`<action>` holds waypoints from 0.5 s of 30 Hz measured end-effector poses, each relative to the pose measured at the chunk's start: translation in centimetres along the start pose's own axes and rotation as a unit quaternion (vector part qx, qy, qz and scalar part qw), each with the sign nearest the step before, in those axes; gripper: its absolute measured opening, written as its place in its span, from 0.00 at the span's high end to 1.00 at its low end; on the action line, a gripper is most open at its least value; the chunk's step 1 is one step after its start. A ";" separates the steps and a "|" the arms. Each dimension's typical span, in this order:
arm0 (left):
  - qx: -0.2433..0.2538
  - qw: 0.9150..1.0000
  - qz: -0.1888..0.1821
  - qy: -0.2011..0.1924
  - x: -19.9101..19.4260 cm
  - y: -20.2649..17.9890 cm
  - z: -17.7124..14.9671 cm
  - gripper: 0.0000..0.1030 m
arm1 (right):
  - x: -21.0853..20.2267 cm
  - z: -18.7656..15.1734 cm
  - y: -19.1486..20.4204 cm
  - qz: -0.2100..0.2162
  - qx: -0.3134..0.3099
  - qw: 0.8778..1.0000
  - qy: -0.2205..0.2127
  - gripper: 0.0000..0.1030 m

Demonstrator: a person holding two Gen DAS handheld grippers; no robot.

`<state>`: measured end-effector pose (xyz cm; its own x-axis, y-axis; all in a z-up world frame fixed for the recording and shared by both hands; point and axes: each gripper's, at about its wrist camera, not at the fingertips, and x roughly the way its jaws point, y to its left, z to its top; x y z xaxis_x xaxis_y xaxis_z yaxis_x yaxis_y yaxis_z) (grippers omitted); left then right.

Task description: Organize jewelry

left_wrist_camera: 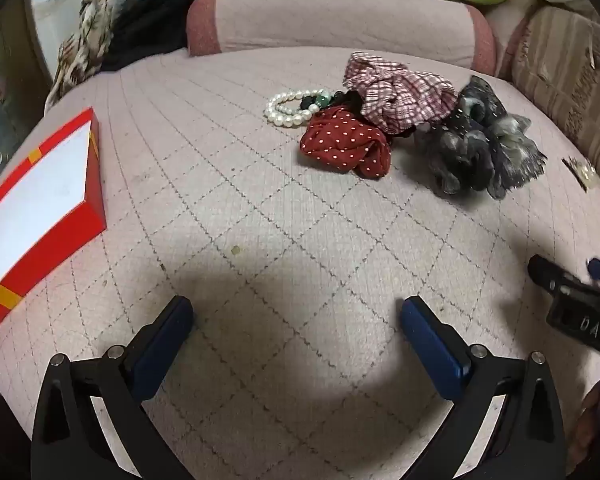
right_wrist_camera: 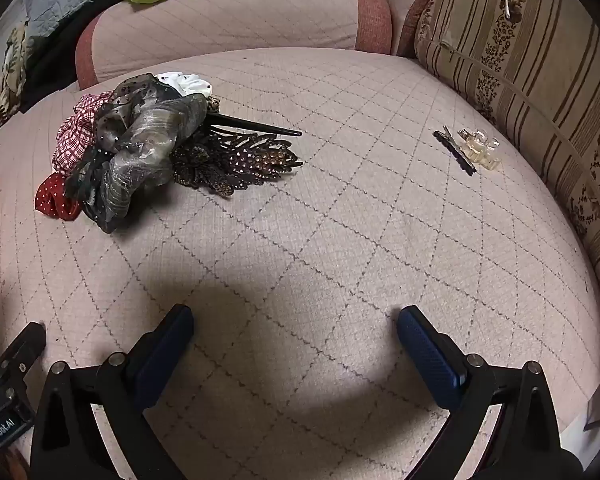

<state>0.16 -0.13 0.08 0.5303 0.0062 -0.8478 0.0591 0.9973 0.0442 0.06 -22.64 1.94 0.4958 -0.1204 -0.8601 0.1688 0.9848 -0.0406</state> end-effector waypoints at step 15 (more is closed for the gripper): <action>-0.068 0.993 0.085 -0.040 -5.0 11.8 7.3 0.05 | -0.5 -0.2 0.4 -0.006 -0.006 1.000 -0.014 0.00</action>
<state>4.34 11.02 8.66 0.5891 0.1758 -0.7887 -0.1498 0.9829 0.1072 -0.34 -22.14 2.26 0.5174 -0.1347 -0.8451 0.1644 0.9848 -0.0563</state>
